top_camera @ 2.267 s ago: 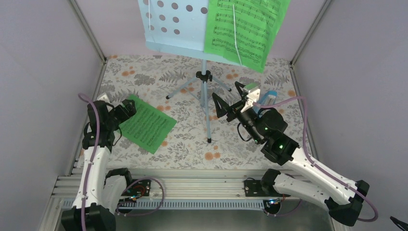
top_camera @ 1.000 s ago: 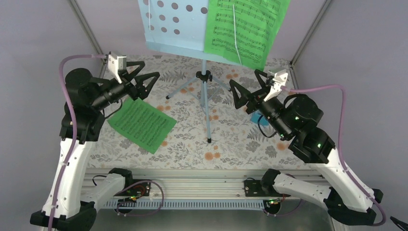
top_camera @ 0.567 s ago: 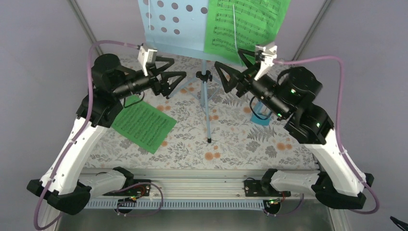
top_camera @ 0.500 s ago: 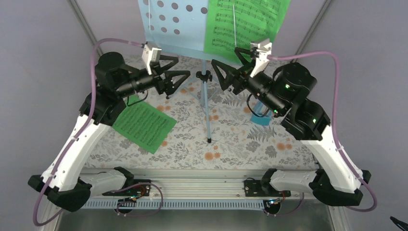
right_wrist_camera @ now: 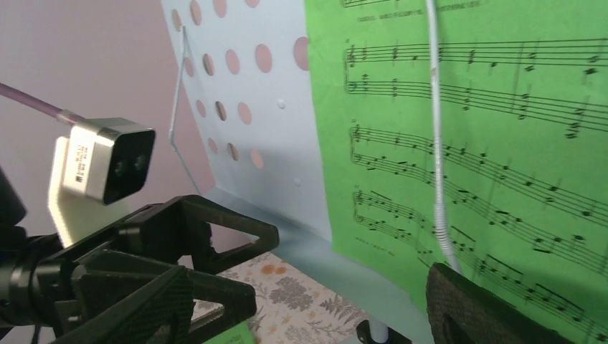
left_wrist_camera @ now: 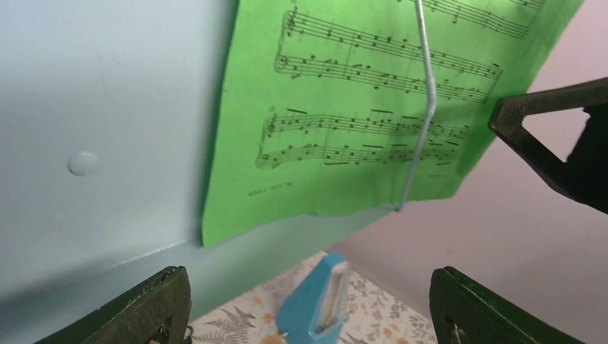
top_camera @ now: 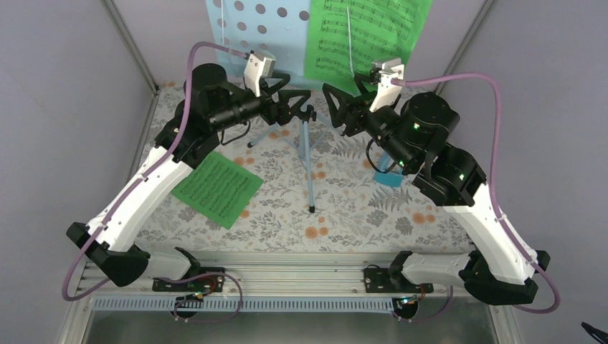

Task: Pack up the instrument practice props

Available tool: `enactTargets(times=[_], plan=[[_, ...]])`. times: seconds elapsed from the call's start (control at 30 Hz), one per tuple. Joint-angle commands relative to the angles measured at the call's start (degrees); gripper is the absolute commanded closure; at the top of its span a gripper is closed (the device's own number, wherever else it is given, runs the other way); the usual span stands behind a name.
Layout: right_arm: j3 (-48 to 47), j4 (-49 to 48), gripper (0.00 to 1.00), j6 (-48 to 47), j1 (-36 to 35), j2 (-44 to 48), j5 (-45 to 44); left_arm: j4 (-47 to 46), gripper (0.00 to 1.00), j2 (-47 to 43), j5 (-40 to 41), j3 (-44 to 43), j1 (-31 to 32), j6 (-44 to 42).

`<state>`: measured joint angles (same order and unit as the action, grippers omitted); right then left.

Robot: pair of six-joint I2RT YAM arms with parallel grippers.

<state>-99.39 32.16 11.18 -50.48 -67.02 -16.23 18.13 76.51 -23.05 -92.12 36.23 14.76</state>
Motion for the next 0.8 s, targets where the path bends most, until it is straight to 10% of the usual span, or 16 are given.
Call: enactTargets(times=[0.0, 0.77], plan=[[-2.02, 0.28, 0.24, -0.69, 0.56, -0.54, -5.86, -2.05, 0.17, 0.9, 5.33, -3.22, 0.25, -0.88], [-1.08, -6.56, 0.36, -1.9, 2.23, -5.06, -10.39, 1.57, 0.26, 14.96, 7.05, -33.19, 0.16, -11.36]])
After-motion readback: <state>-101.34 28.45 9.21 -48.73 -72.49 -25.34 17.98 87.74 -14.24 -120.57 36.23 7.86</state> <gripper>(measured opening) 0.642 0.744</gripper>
